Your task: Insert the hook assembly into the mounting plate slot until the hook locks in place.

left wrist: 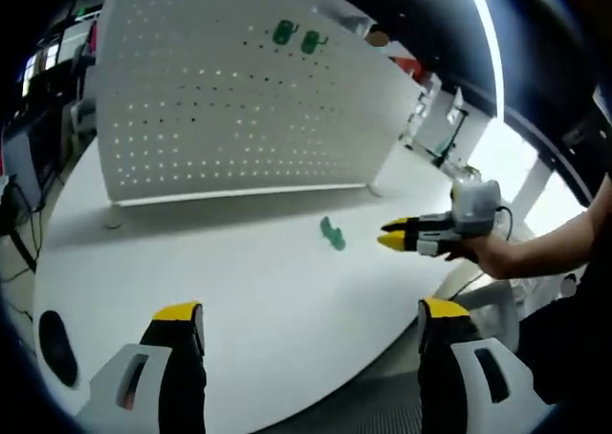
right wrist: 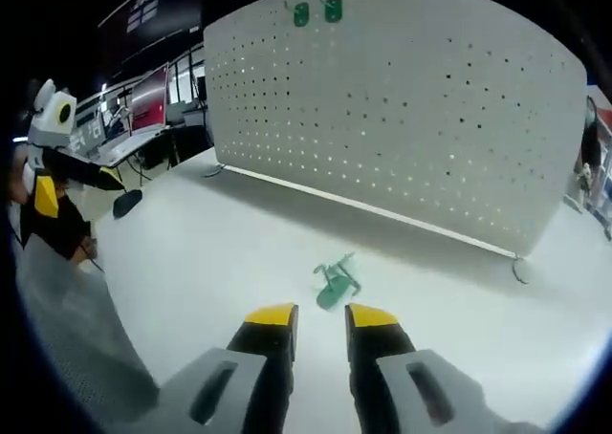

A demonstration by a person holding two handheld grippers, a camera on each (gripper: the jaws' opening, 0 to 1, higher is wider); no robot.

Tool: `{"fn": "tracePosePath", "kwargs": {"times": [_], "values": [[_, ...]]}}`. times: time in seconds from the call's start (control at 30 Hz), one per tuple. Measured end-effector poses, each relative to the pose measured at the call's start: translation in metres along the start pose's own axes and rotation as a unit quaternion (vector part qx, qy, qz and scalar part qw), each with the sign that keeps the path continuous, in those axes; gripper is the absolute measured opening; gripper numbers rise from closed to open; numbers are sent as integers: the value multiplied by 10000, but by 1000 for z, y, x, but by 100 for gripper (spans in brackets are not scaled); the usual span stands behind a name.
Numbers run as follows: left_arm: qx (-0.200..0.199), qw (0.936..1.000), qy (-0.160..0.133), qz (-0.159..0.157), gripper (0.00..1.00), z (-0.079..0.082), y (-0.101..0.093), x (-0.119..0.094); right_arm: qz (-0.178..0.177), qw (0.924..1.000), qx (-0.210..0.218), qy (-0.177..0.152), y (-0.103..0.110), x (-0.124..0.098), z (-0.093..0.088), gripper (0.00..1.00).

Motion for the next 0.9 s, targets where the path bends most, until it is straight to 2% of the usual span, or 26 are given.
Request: {"fn": "tracePosePath", "kwargs": {"times": [0.4, 0.53, 0.67, 0.9], "values": [[-103, 9999, 103, 56, 93, -2, 11, 2, 306, 9981, -440, 312, -8, 50, 5, 13], [-161, 9997, 148, 74, 93, -5, 14, 4, 423, 9961, -625, 462, -10, 60, 3, 12], [-205, 9996, 162, 80, 93, -6, 14, 6, 517, 9950, -632, 578, -13, 67, -1, 11], [-245, 9995, 187, 100, 92, -6, 16, 8, 778, 9917, -825, 612, -9, 77, 2, 9]]}}
Point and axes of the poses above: the point that each gripper's makers call its tool centre point, and the gripper's own axes: x roughly forward along the fingers, y roughly to its left, z roughly out of its top, the point moved 8 cm from there along -x, roughly backward along the fingers, and after that the axes turned 5 degrees about -z, right-handed, at the moved point
